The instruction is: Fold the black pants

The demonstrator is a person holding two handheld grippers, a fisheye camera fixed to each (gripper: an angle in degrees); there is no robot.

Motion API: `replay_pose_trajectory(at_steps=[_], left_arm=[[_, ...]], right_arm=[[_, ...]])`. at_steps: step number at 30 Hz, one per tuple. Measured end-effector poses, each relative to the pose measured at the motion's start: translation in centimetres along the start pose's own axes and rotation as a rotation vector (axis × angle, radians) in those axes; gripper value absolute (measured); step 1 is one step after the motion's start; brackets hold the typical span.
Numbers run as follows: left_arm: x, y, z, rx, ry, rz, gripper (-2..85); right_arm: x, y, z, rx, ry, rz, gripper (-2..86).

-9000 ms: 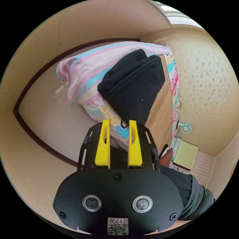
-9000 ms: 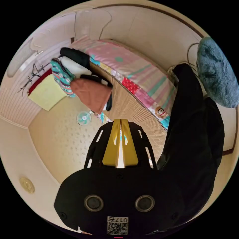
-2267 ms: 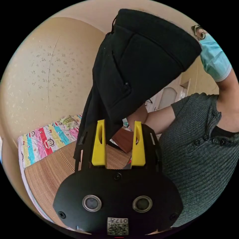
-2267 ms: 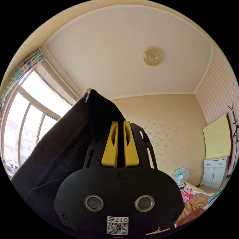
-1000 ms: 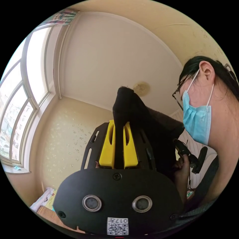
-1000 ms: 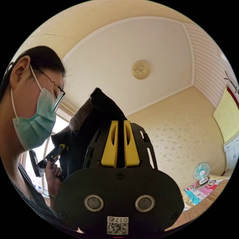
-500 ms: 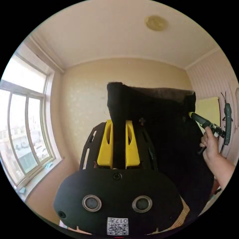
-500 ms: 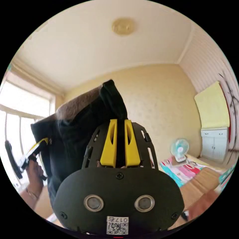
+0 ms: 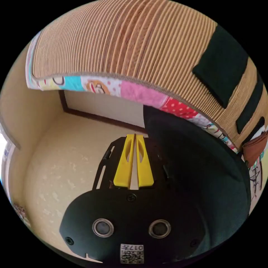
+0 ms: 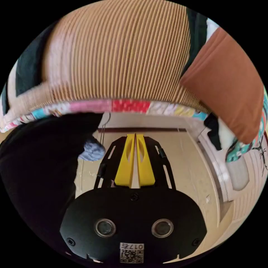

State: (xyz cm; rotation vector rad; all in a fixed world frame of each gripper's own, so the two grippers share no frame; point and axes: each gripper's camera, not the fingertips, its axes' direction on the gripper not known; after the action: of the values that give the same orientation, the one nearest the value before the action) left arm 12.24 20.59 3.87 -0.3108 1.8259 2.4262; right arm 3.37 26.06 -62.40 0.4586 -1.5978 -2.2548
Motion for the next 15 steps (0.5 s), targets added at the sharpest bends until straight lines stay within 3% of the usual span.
replay_pose_trajectory(at_steps=[2, 4, 5, 8, 10, 11, 13, 15], left_arm=[[-5.4, 4.5, 8.8, -0.116, 0.19, -0.141, -0.4], [-11.1, 12.7, 18.2, -0.2, 0.508, -0.341, -0.5], [-12.1, 14.9, 20.0, -0.217, 0.577, -0.388, -0.5], [-15.9, 25.6, 27.3, -0.375, 0.788, -0.714, -0.6], [-17.2, 31.3, 30.0, -0.494, 0.965, -1.039, -0.8], [-17.3, 31.8, 30.2, -0.463, 1.062, -1.095, -0.8], [-17.3, 30.5, 28.8, -0.137, 1.49, -1.211, -0.9], [-17.1, 26.6, 25.7, 0.078, 1.709, -1.156, -1.0]], right_arm=[[-2.9, 9.1, 15.8, -0.231, -0.123, 0.052, 0.4], [-5.3, 17.9, 24.5, -0.343, -0.321, 0.107, 0.4], [-6.9, 23.7, 29.1, -0.428, -0.412, 0.161, 0.3], [-11.0, 35.0, 37.4, -0.715, -0.466, 0.258, 0.3], [-12.5, 37.1, 38.9, -0.778, -0.439, 0.232, 0.3], [-12.9, 36.4, 38.2, -0.724, -0.425, 0.184, 0.3], [-12.6, 33.3, 35.0, -0.577, -0.355, 0.096, 0.4], [-12.0, 29.2, 30.4, -0.442, -0.226, 0.021, 0.4]])
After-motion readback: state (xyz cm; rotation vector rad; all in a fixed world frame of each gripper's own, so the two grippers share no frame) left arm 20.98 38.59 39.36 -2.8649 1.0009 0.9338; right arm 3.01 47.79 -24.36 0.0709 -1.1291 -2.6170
